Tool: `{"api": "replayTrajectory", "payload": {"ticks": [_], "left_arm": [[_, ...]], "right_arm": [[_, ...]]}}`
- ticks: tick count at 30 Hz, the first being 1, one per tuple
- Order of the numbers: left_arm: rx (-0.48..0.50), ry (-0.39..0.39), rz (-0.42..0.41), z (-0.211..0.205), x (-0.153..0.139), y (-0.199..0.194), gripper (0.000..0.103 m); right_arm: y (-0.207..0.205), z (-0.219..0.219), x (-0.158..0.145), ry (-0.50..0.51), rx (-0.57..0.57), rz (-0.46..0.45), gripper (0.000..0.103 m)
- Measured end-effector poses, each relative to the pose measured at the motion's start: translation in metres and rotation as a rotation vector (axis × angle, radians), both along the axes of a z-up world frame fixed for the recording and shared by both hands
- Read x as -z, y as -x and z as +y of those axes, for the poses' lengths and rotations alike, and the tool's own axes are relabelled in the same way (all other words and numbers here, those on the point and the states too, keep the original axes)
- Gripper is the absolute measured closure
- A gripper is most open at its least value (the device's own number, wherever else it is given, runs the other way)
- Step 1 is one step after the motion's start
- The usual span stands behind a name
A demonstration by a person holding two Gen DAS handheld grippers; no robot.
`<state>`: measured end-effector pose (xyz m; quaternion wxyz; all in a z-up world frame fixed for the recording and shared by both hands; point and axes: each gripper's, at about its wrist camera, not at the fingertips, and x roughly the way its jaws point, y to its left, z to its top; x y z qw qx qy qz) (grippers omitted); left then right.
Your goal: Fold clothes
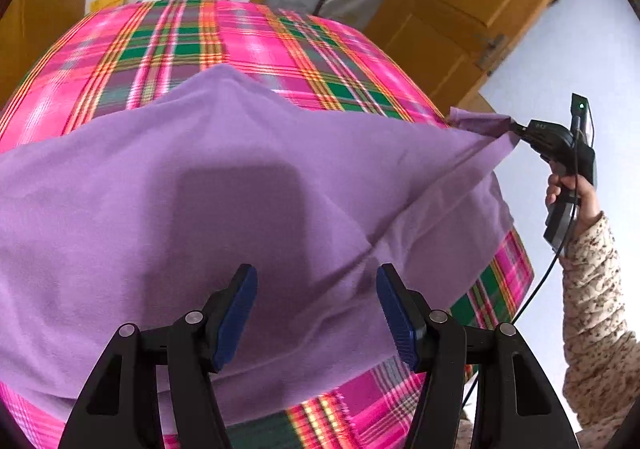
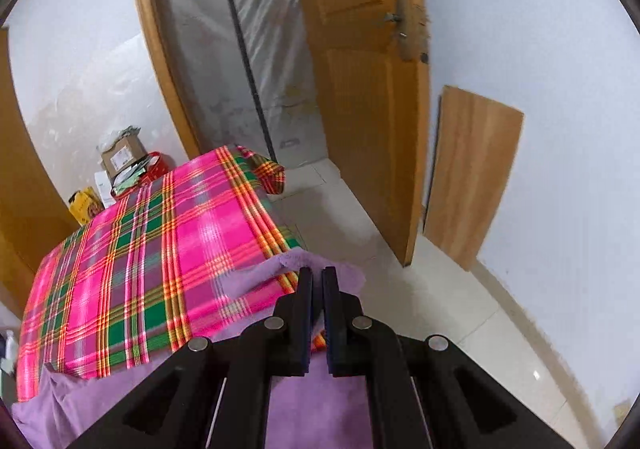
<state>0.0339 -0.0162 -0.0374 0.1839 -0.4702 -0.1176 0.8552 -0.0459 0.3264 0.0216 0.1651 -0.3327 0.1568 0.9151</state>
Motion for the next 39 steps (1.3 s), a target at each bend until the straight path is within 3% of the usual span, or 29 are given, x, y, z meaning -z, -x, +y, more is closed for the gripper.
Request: {"api": "replayTrajectory", "payload": {"ticks": [6, 9, 20, 22, 28, 33, 39], "left_arm": [[0.045, 0.042, 0.019, 0.020, 0.002, -0.004, 0.039], [0.055, 0.101, 0.041, 0.030, 0.005, -0.005, 0.039], [0.086, 0.207, 0.104, 0.049, 0.007, -0.019, 0.039], [0.097, 0.191, 0.092, 0.050, 0.009, -0.019, 0.039], [0.137, 0.125, 0.079, 0.049, 0.006, -0.024, 0.041], [0.123, 0.161, 0.090, 0.050, 0.009, -0.026, 0.042], [0.194, 0.231, 0.157, 0.068, 0.011, -0.027, 0.043]], "right_arm": [[-0.029, 0.011, 0.000, 0.008, 0.022, 0.026, 0.098], [-0.036, 0.011, -0.011, -0.014, 0.023, 0.059, 0.098], [-0.081, 0.006, -0.052, -0.030, 0.001, 0.187, 0.098], [-0.091, 0.009, -0.052, -0.025, 0.006, 0.195, 0.098], [-0.097, 0.031, -0.007, 0.045, 0.068, 0.090, 0.098], [-0.096, 0.042, 0.022, 0.095, 0.095, 0.044, 0.098], [-0.107, 0.056, 0.027, 0.188, 0.104, 0.060, 0.098]]}}
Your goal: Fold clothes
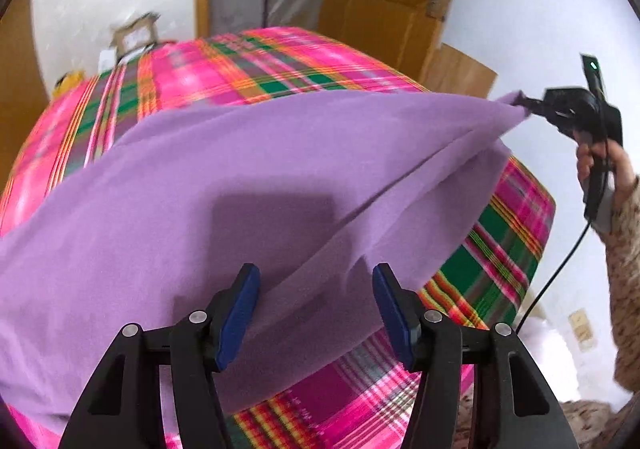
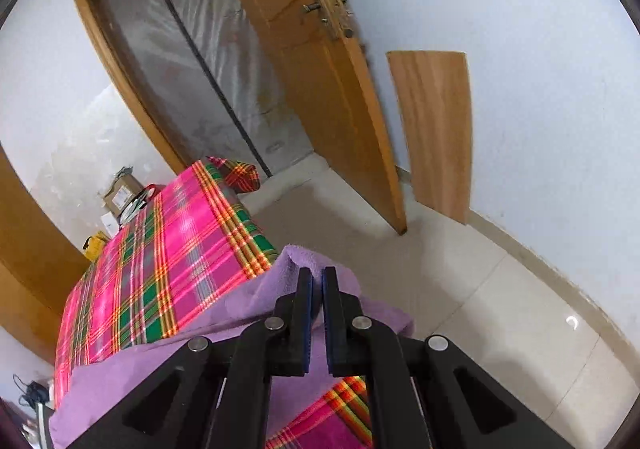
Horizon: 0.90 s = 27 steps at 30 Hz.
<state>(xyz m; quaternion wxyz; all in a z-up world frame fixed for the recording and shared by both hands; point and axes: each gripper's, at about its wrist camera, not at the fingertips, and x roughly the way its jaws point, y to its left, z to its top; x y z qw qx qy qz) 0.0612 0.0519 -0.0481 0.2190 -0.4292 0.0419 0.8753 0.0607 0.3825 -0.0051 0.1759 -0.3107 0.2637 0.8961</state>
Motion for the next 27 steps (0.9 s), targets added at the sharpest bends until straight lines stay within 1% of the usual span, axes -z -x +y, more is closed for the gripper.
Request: {"api": "replayTrajectory", "payload": {"ticks": [1, 2, 3, 4, 6, 7, 8, 9, 14, 17, 18, 19, 21, 25, 27], "left_arm": [[0.009, 0.008, -0.003, 0.002, 0.002, 0.001, 0.043], [0.014, 0.012, -0.011, 0.003, 0.004, 0.001, 0.047], [0.013, 0.022, -0.012, 0.004, 0.005, 0.002, 0.059], [0.008, 0.038, -0.007, 0.005, 0.006, 0.002, 0.064], [0.005, 0.056, -0.002, 0.004, 0.006, 0.003, 0.087], [0.004, 0.051, -0.005, 0.002, 0.006, 0.004, 0.091], [0.002, 0.046, -0.009, 0.001, 0.006, 0.005, 0.092], [0.001, 0.041, -0.011, 0.000, 0.006, 0.005, 0.096], [0.012, 0.030, 0.033, 0.000, -0.006, -0.002, 0.098], [0.010, 0.010, 0.068, -0.004, -0.020, -0.007, 0.098], [0.014, 0.003, 0.076, -0.004, -0.024, -0.009, 0.098], [0.017, 0.006, 0.072, -0.004, -0.022, -0.009, 0.098], [0.020, 0.025, 0.044, -0.001, -0.014, -0.008, 0.098], [0.023, 0.055, -0.006, 0.002, 0.001, -0.006, 0.098], [0.021, 0.052, -0.013, 0.002, 0.002, -0.006, 0.097]], "right_arm": [[-0.001, -0.001, 0.003, -0.008, 0.004, -0.010, 0.098], [-0.003, -0.002, 0.007, -0.016, 0.007, -0.019, 0.098], [-0.005, -0.002, 0.011, -0.018, 0.009, -0.029, 0.098], [-0.007, -0.003, 0.015, -0.020, 0.011, -0.037, 0.098], [-0.009, 0.000, 0.022, -0.004, 0.009, -0.042, 0.098], [-0.008, 0.001, 0.023, 0.002, 0.006, -0.045, 0.098], [-0.007, 0.003, 0.026, 0.015, 0.000, -0.050, 0.098], [-0.007, 0.005, 0.028, 0.026, -0.003, -0.053, 0.098], [-0.003, 0.014, 0.045, 0.097, -0.008, -0.086, 0.098], [-0.005, 0.023, 0.049, 0.158, -0.002, -0.066, 0.098], [-0.008, 0.023, 0.047, 0.155, -0.005, -0.049, 0.098], [-0.010, 0.023, 0.045, 0.152, -0.007, -0.033, 0.098], [-0.013, 0.022, 0.045, 0.138, -0.013, -0.036, 0.098], [-0.018, 0.025, 0.066, 0.166, -0.006, -0.089, 0.097], [-0.021, 0.024, 0.071, 0.144, -0.011, -0.108, 0.093]]}}
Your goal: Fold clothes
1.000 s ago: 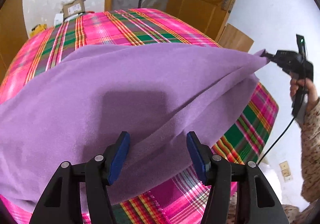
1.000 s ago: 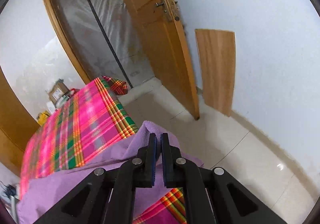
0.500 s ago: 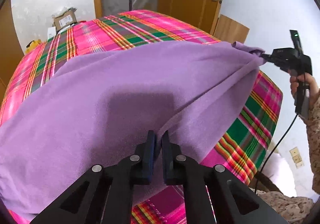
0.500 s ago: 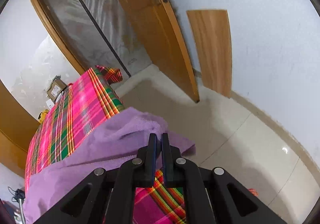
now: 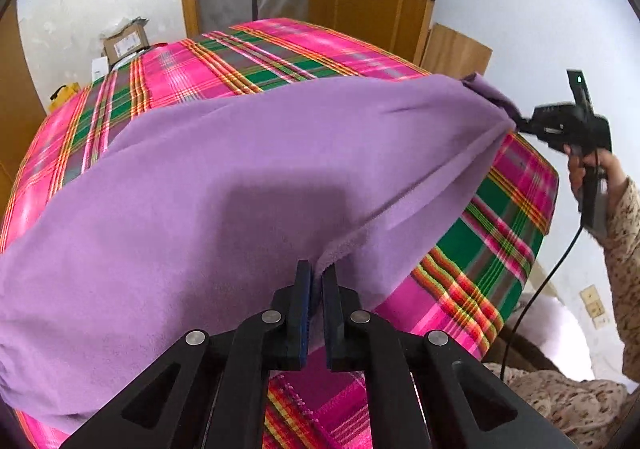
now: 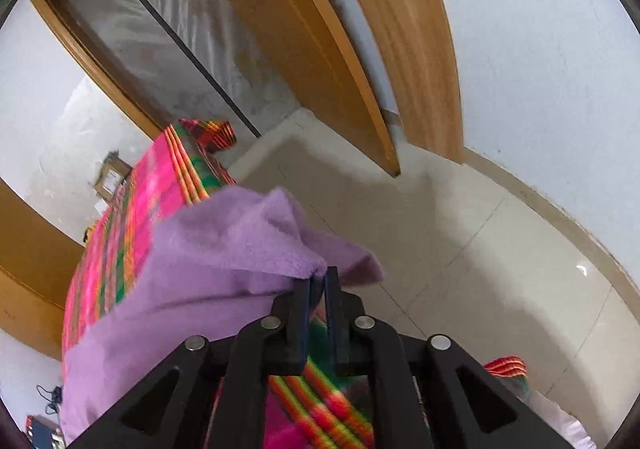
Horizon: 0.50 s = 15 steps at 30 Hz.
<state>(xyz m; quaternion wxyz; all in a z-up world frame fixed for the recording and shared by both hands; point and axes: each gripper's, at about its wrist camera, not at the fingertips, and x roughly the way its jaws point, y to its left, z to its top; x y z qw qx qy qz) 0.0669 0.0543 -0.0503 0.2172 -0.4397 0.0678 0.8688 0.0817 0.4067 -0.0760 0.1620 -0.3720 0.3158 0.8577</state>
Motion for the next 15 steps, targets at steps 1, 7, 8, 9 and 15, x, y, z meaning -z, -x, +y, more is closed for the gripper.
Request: {"api": "replayTrajectory", "payload": {"ticks": [1, 7, 8, 9, 15], "left_arm": [[-0.001, -0.003, -0.002, 0.000, 0.000, 0.000, 0.097], [-0.009, -0.020, -0.017, -0.001, 0.000, 0.003, 0.097], [-0.010, -0.023, -0.020, -0.002, 0.000, 0.003, 0.097], [-0.012, -0.025, -0.022, -0.002, 0.000, 0.004, 0.097], [-0.016, -0.036, -0.040, -0.003, 0.001, 0.006, 0.097]], "right_arm": [[-0.002, 0.000, 0.002, -0.012, -0.003, -0.009, 0.091], [-0.004, -0.005, -0.016, -0.195, -0.002, -0.022, 0.077], [-0.002, -0.010, -0.021, -0.238, -0.012, -0.012, 0.076], [0.001, -0.019, -0.026, -0.300, -0.033, 0.001, 0.076], [0.034, -0.064, -0.035, -0.501, -0.251, -0.015, 0.066]]}}
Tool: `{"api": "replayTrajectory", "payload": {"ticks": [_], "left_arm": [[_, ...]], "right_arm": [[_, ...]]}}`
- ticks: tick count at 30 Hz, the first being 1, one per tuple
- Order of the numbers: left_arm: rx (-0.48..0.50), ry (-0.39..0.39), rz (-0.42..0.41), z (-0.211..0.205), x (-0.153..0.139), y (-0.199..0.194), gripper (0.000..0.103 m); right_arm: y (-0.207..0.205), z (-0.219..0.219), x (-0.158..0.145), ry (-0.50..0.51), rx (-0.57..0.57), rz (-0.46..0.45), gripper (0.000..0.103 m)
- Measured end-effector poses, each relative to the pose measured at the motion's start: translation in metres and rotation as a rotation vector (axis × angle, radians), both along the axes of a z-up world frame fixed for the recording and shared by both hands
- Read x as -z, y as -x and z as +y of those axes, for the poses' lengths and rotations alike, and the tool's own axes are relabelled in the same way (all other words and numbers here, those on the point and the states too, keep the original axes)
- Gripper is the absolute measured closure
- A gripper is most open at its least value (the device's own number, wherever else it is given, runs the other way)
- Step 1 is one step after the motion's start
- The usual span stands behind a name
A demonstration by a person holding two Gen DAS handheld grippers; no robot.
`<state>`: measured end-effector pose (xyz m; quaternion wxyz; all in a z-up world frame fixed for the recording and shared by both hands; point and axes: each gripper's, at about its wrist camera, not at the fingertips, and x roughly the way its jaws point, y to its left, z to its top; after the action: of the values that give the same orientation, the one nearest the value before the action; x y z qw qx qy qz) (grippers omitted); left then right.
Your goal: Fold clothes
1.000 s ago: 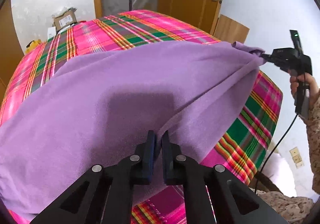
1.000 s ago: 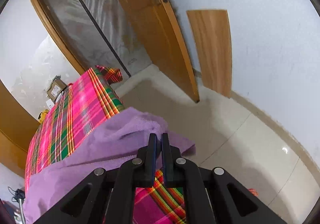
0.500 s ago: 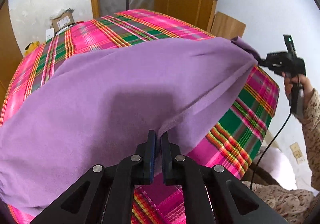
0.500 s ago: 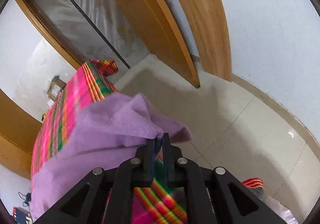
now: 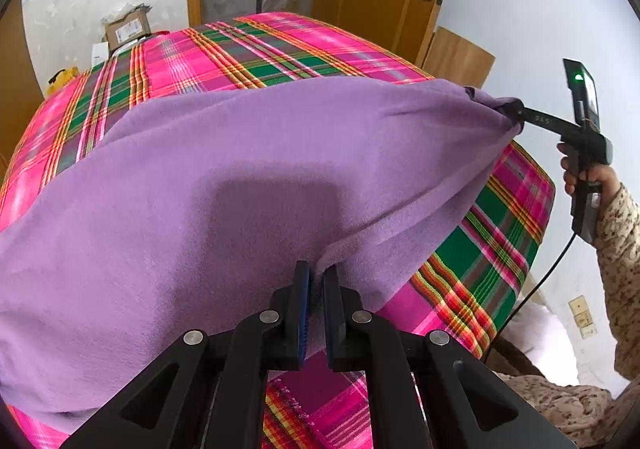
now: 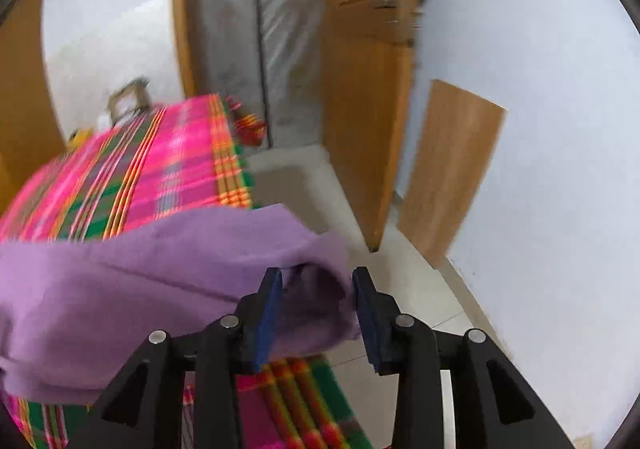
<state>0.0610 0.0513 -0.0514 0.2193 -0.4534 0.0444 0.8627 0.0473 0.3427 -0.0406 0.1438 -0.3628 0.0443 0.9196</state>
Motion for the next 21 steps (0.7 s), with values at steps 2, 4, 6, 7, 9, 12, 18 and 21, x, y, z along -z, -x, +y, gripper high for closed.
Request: {"api": "replayTrajectory", "payload": {"ticks": [2, 4, 6, 7, 9, 12, 18, 21], "left_arm": [[0.001, -0.002, -0.004, -0.001, 0.000, 0.001, 0.097], [0.002, -0.007, -0.008, -0.001, -0.001, 0.001, 0.096], [0.000, -0.017, -0.010, -0.002, -0.002, 0.001, 0.094], [0.001, -0.021, -0.010, -0.002, -0.003, 0.001, 0.094], [0.004, -0.021, -0.010, -0.001, -0.002, 0.001, 0.094], [0.008, -0.016, -0.013, 0.001, -0.002, 0.002, 0.094], [0.011, -0.033, -0.022, 0.000, -0.001, 0.004, 0.088], [0.010, -0.038, -0.027, 0.001, -0.001, 0.005, 0.088]], "right_arm": [[0.005, -0.007, 0.002, -0.069, -0.009, -0.027, 0.066], [0.007, -0.019, 0.002, -0.192, -0.036, -0.046, 0.066], [0.006, -0.032, 0.000, -0.321, -0.072, -0.065, 0.066], [0.006, -0.038, -0.001, -0.383, -0.090, -0.075, 0.066], [0.003, -0.046, -0.003, -0.450, -0.138, -0.081, 0.064], [0.010, -0.052, 0.000, -0.460, -0.209, -0.113, 0.063], [0.035, -0.045, 0.008, -0.423, -0.259, -0.176, 0.063], [0.041, -0.032, 0.000, -0.278, -0.278, -0.170, 0.086]]}}
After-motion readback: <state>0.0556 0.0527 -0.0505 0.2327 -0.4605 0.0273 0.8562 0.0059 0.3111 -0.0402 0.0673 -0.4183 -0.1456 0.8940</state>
